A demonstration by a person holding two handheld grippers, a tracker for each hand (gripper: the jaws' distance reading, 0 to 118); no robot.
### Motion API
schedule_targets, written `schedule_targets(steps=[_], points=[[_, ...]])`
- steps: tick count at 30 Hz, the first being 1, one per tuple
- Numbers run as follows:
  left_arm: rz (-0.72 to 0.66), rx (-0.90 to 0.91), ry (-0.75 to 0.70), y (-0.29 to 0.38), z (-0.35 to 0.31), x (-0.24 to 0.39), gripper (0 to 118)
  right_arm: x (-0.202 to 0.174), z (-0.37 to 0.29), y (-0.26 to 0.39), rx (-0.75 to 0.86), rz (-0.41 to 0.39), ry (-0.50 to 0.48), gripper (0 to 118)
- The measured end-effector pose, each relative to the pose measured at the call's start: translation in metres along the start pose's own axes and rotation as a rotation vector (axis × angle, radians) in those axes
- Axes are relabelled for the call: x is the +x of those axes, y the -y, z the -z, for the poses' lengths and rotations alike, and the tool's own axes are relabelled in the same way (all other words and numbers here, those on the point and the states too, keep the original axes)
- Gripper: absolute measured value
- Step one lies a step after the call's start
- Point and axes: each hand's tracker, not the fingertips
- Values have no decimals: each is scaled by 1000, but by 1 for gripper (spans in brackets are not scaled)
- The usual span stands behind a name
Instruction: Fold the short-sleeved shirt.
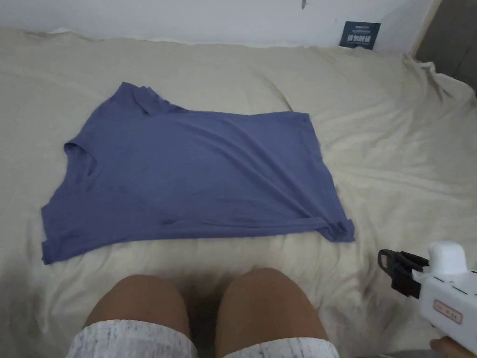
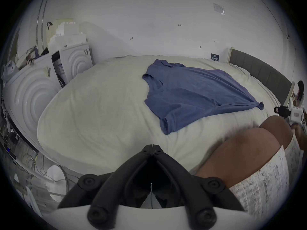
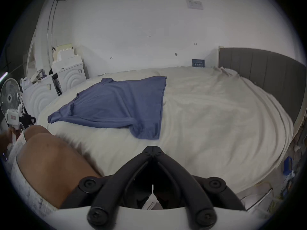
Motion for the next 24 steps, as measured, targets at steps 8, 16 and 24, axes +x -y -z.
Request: schedule_targets(steps=[8, 16, 24], points=[[-47, -2, -18, -23, 18, -1, 0, -4, 26, -11, 11, -15, 17, 0], [-101, -9, -8, -39, 37, -14, 0, -8, 55, -29, 28, 10, 3, 84], [-113, 5, -22, -42, 40, -17, 0, -19, 92, -34, -25, -44, 6, 88]])
